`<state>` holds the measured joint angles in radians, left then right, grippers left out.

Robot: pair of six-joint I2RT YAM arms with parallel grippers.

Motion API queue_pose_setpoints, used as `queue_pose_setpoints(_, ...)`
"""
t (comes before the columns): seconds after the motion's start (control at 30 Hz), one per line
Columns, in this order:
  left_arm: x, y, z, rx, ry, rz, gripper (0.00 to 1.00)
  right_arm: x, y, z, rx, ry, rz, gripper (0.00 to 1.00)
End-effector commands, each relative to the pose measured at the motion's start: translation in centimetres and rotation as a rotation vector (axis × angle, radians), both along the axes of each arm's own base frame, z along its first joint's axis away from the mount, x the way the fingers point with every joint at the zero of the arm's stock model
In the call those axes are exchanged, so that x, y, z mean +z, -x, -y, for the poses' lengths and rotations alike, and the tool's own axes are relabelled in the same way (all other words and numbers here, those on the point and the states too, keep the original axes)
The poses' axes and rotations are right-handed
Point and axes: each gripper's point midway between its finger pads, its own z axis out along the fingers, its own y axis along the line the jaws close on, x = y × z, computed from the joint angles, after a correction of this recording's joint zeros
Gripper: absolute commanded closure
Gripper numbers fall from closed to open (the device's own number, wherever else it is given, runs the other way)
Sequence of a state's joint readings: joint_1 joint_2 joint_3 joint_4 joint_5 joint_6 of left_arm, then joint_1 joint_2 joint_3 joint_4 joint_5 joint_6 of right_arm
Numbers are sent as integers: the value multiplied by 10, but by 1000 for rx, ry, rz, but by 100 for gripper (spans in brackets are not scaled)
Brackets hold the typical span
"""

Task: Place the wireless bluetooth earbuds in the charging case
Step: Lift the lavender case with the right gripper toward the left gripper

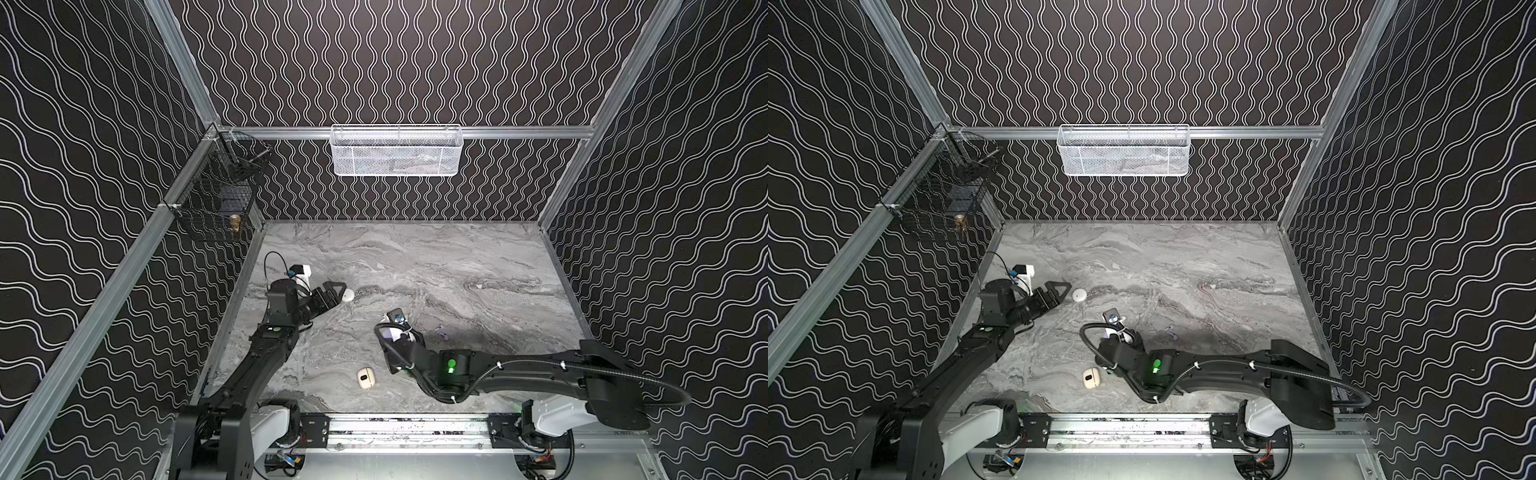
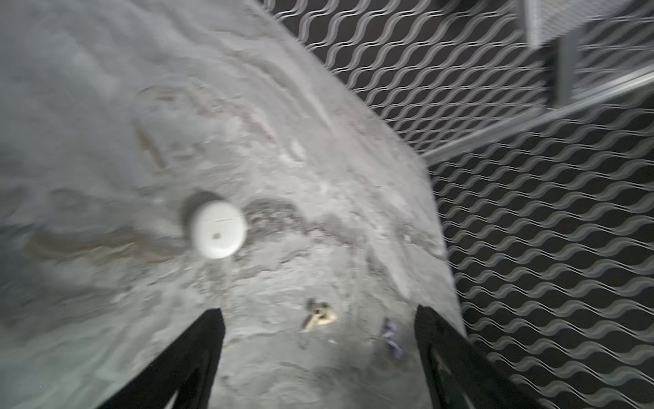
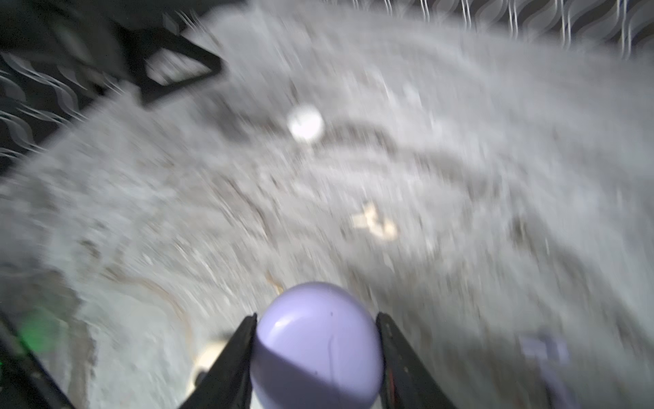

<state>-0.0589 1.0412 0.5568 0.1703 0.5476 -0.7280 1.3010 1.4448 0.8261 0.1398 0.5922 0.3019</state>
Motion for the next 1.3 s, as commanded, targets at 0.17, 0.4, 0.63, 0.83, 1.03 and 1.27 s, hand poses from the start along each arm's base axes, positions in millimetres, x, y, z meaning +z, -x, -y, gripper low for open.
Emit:
queue_pose_setpoints(0.17,59,34,12,-159,-125,138,19,116,-2,-3,252,-117,643,73)
queue_pose_setpoints(0.4,79,56,21,-233,-114,207,28,123,-32,20,220,-20,735,79)
queue_pose_setpoints(0.63,89,63,55,-367,-55,282,35,119,-34,19,253,88,774,81)
queue_pose_setpoints(0.83,107,83,90,-464,-139,375,39,121,-28,22,287,107,781,82)
queue_pose_setpoints(1.03,115,94,104,-531,-138,392,43,127,-15,26,337,67,801,81)
queue_pose_setpoints(1.27,112,110,121,-611,-144,389,46,127,-13,21,360,70,794,82)
